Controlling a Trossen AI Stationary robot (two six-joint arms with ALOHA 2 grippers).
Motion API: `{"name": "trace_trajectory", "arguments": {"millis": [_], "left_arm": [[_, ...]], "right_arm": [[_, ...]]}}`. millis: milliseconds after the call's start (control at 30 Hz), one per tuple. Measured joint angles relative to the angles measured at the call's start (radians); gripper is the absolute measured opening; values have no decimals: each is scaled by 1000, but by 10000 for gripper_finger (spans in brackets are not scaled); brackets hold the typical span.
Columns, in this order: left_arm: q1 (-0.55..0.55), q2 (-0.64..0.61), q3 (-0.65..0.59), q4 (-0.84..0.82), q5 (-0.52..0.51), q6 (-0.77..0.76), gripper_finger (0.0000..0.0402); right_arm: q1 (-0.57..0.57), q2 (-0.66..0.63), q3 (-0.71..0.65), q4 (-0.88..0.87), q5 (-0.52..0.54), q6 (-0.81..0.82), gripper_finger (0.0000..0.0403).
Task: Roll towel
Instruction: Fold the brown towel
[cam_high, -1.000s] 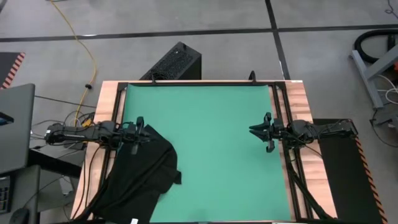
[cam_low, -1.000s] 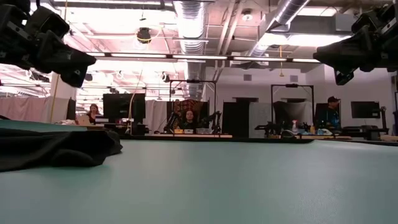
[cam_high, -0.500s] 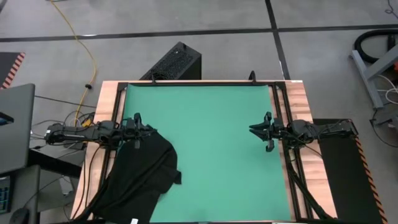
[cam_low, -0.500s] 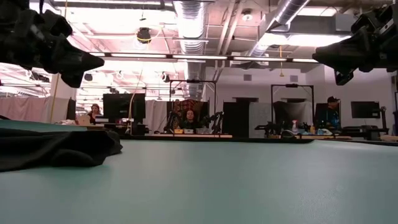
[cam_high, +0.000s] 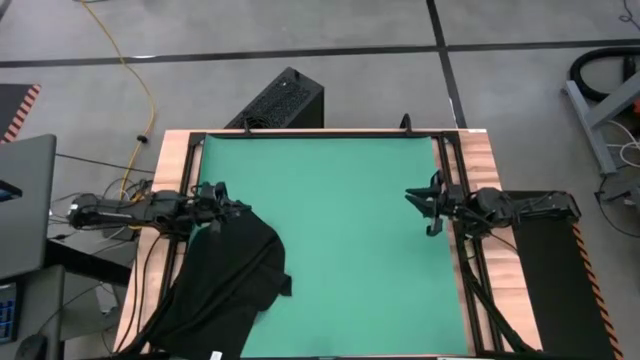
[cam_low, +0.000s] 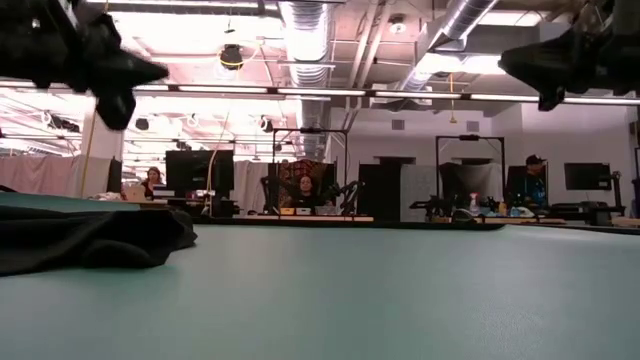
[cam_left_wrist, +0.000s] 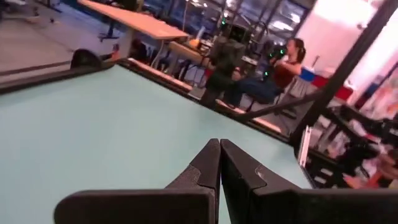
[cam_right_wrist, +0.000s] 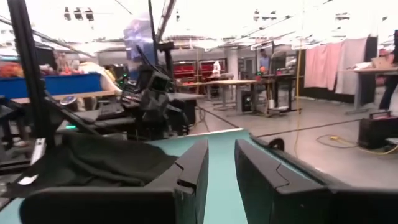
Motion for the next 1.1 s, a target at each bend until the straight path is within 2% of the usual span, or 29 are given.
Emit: {"name": "trace_trajectory", "arguments": {"millis": [100, 300, 400, 467, 600, 767, 933, 1100], "left_arm": [[-24, 111, 102, -92, -27, 47, 0], [-32, 391, 386, -566, -255, 30, 0], [-17, 516, 457, -658, -321, 10, 5], [4, 583, 474, -665, -295, 54, 15], [74, 700, 477, -670, -148, 123, 47], [190, 793, 477, -699, -54, 175, 95], [359, 834, 473, -754, -44, 217, 130], [522, 902, 467, -728, 16, 336, 136]], "right_arm": [[1, 60, 39, -3, -2, -3, 101], [-3, 189, 79, -9, 19, 12, 101], [-14, 248, 80, -28, 41, 47, 101], [-23, 285, 80, -35, 46, 86, 101], [-40, 361, 80, -38, 45, 127, 104], [-29, 434, 80, -37, 41, 127, 130], [-1, 491, 80, -37, 39, 123, 173], [32, 534, 81, -25, 37, 122, 202]]}}
